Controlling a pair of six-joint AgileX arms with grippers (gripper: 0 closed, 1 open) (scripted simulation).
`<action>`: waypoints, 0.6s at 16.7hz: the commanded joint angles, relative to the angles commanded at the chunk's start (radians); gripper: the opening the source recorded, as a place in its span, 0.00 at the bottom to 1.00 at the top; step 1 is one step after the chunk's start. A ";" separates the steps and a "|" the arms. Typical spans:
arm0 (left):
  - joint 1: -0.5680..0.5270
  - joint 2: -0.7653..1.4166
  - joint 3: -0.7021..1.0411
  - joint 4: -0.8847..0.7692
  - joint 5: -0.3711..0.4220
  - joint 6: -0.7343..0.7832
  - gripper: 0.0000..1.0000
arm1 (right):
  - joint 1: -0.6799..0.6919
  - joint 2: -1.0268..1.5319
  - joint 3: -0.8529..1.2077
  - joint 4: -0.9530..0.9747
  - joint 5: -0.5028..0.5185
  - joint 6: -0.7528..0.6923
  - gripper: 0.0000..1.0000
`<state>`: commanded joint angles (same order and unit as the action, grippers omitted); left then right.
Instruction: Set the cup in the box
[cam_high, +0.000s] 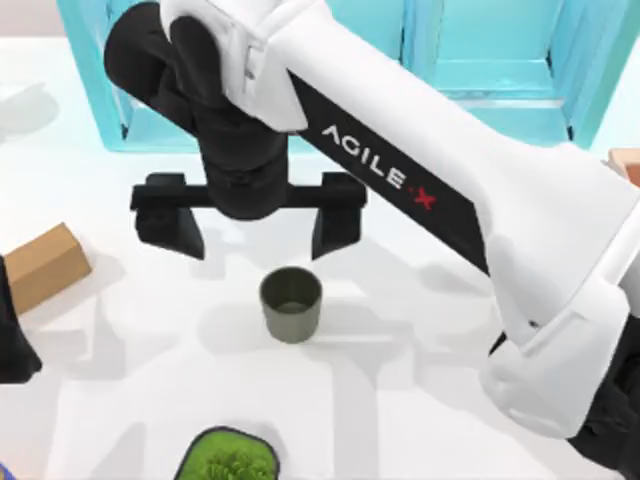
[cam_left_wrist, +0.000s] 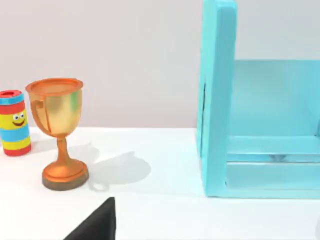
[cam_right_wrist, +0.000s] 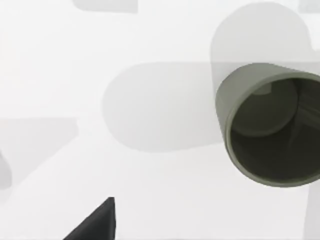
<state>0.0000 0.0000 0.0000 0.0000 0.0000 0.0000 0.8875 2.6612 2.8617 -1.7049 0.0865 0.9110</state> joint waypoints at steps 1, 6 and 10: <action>0.000 0.000 0.000 0.000 0.000 0.000 1.00 | -0.001 -0.007 -0.034 0.028 0.000 -0.002 1.00; 0.000 0.000 0.000 0.000 0.000 0.000 1.00 | -0.005 -0.074 -0.343 0.261 -0.002 -0.007 1.00; 0.000 0.000 0.000 0.000 0.000 0.000 1.00 | -0.007 -0.118 -0.564 0.438 -0.002 -0.009 1.00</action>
<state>0.0000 0.0000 0.0000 0.0000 0.0000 0.0000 0.8800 2.5435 2.2979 -1.2674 0.0840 0.9015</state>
